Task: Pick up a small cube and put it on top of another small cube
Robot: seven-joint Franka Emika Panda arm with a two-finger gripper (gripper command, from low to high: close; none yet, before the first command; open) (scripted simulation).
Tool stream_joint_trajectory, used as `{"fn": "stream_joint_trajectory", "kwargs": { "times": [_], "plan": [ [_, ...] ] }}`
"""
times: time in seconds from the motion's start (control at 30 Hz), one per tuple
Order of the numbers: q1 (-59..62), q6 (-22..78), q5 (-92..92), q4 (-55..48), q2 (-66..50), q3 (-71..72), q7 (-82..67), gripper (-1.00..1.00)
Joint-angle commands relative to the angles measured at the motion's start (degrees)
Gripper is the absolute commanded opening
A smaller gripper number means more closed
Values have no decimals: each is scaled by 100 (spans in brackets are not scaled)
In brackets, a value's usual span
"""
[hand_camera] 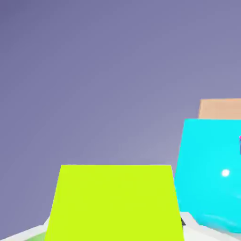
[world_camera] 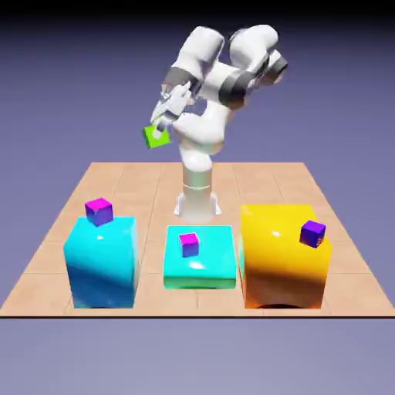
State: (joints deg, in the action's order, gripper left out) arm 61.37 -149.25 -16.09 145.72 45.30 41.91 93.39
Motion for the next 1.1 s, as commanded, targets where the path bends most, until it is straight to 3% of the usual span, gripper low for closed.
{"fn": "stream_joint_trajectory", "kwargs": {
  "times": [0.0,0.37,0.47,1.03,1.07],
  "plan": [
    [2,-245,179,154,-102,-118,-159,-100],
    [27,-2985,2105,1845,-1222,-1412,-1941,-100],
    [-94,-3084,2232,1992,-1154,-1236,-2011,-100],
    [3349,-4448,6109,1292,-1963,1087,1450,-100],
    [3349,-4448,6109,1292,-1963,1087,1451,100]
  ]
}}
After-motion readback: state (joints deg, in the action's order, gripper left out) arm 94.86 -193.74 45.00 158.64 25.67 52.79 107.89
